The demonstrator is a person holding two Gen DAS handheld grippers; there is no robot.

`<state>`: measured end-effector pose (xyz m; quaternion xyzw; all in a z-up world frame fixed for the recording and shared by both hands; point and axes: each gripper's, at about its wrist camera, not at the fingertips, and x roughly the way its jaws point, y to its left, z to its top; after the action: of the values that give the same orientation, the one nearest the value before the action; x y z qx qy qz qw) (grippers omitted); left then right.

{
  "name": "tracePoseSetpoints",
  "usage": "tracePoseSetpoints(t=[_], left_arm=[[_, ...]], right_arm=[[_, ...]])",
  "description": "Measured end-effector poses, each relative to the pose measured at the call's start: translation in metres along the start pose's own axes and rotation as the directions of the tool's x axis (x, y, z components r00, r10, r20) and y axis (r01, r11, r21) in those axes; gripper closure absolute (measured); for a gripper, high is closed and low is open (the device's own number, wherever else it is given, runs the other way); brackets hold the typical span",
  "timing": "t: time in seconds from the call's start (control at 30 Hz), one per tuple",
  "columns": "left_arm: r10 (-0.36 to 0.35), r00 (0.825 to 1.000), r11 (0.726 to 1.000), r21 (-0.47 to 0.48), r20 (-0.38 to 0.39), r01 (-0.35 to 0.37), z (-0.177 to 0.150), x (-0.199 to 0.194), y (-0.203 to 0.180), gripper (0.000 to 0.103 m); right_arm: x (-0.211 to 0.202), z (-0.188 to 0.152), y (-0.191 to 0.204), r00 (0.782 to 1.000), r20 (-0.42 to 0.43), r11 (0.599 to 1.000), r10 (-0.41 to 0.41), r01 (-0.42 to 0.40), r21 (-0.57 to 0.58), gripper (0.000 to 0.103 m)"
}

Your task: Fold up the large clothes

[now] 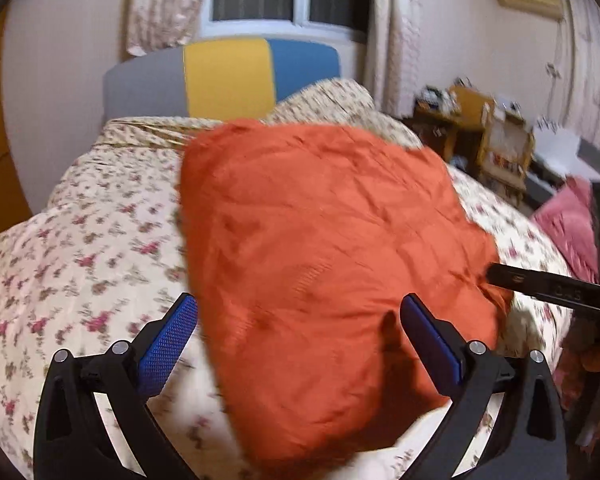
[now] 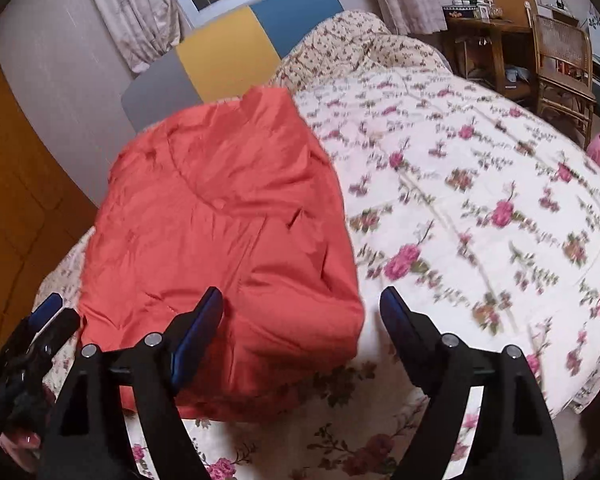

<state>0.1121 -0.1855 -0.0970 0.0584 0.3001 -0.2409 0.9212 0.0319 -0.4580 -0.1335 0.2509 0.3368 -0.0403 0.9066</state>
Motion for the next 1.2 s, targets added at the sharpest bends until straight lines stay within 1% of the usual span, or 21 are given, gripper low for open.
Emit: tracePoseSetpoints(t=[0.07,0.1,0.13,0.2,0.23,0.27,0.4,0.5,0.53,0.57,0.6,0.63,0.67,0.7,0.73,0.9,0.97,1.03,1.07,1.13,1.2], left_arm=[[0.014,1.0,0.998,-0.057,-0.003,-0.014,0.005,0.001,0.018,0.003],[0.009,1.0,0.996,-0.093,-0.023,-0.011,0.007,0.005,0.027,0.003],[0.0,0.999,0.993,-0.121,-0.036,-0.004,0.007,0.007,0.034,0.003],[-0.03,0.998,0.98,-0.197,-0.057,0.018,0.009,0.013,0.052,0.003],[-0.062,0.996,0.969,-0.245,-0.071,0.043,0.01,0.017,0.06,0.003],[-0.087,0.993,0.962,-0.267,-0.083,0.062,0.011,0.021,0.064,0.003],[-0.178,0.974,0.947,-0.292,-0.143,0.13,0.016,0.04,0.072,0.003],[-0.236,0.957,0.936,-0.302,-0.168,0.178,0.016,0.049,0.073,0.003],[-0.275,0.946,0.925,-0.314,-0.17,0.212,0.017,0.052,0.072,0.003],[-0.308,0.936,0.915,-0.323,-0.173,0.242,0.017,0.056,0.072,0.003],[-0.325,0.929,0.91,-0.327,-0.176,0.256,0.018,0.058,0.07,0.003],[-0.347,0.919,0.903,-0.331,-0.186,0.274,0.017,0.062,0.068,0.003],[-0.356,0.914,0.901,-0.332,-0.194,0.28,0.017,0.066,0.067,0.003],[-0.357,0.914,0.901,-0.331,-0.195,0.281,0.017,0.068,0.067,0.003],[-0.349,0.918,0.898,-0.345,-0.188,0.271,0.016,0.069,0.066,0.003],[-0.354,0.914,0.898,-0.345,-0.199,0.273,0.011,0.075,0.062,0.003],[-0.336,0.92,0.911,-0.318,-0.2,0.264,0.012,0.071,0.054,0.003],[-0.306,0.932,0.933,-0.258,-0.192,0.253,0.014,0.064,0.042,0.003],[-0.299,0.936,0.939,-0.235,-0.187,0.253,0.016,0.06,0.037,0.003],[-0.289,0.943,0.946,-0.2,-0.165,0.255,0.017,0.052,0.028,0.003],[-0.283,0.949,0.947,-0.192,-0.135,0.256,0.02,0.046,0.026,0.008]], right_arm=[[-0.007,0.011,-0.004,0.998,0.022,0.998,0.054,-0.055,0.034,0.012],[-0.007,0.018,-0.007,0.996,0.025,0.995,0.084,-0.085,0.054,0.009],[-0.005,0.024,-0.009,0.995,0.021,0.992,0.101,-0.102,0.072,0.008],[0.005,0.037,-0.01,0.995,-0.013,0.99,0.103,-0.102,0.094,0.007],[0.016,0.043,-0.01,0.993,-0.05,0.99,0.107,-0.102,0.093,0.007],[0.022,0.046,-0.011,0.991,-0.073,0.991,0.109,-0.102,0.091,0.007],[0.058,0.053,-0.014,0.974,-0.169,0.985,0.151,-0.133,0.113,0.007],[0.08,0.053,-0.018,0.945,-0.231,0.967,0.231,-0.198,0.16,0.007],[0.085,0.054,-0.019,0.934,-0.245,0.96,0.26,-0.223,0.17,0.007],[0.092,0.054,-0.018,0.918,-0.268,0.951,0.294,-0.252,0.179,0.007],[0.097,0.053,-0.018,0.908,-0.283,0.947,0.308,-0.265,0.182,0.007],[0.103,0.053,-0.016,0.894,-0.299,0.939,0.333,-0.288,0.187,0.007],[0.108,0.054,-0.016,0.883,-0.309,0.933,0.352,-0.305,0.191,0.006],[0.111,0.055,-0.015,0.877,-0.315,0.93,0.362,-0.317,0.188,0.006],[0.114,0.056,-0.013,0.875,-0.318,0.929,0.365,-0.323,0.179,0.006],[0.13,0.062,-0.001,0.856,-0.334,0.919,0.395,-0.363,0.156,0.004],[0.132,0.062,0.006,0.853,-0.34,0.918,0.397,-0.37,0.142,0.005],[0.128,0.063,0.011,0.851,-0.322,0.91,0.415,-0.393,0.134,0.007],[0.128,0.063,0.014,0.852,-0.314,0.908,0.418,-0.399,0.125,0.01],[0.122,0.063,0.018,0.855,-0.292,0.903,0.428,-0.415,0.109,0.015],[0.118,0.063,0.019,0.852,-0.276,0.895,0.446,-0.432,0.113,0.02]])
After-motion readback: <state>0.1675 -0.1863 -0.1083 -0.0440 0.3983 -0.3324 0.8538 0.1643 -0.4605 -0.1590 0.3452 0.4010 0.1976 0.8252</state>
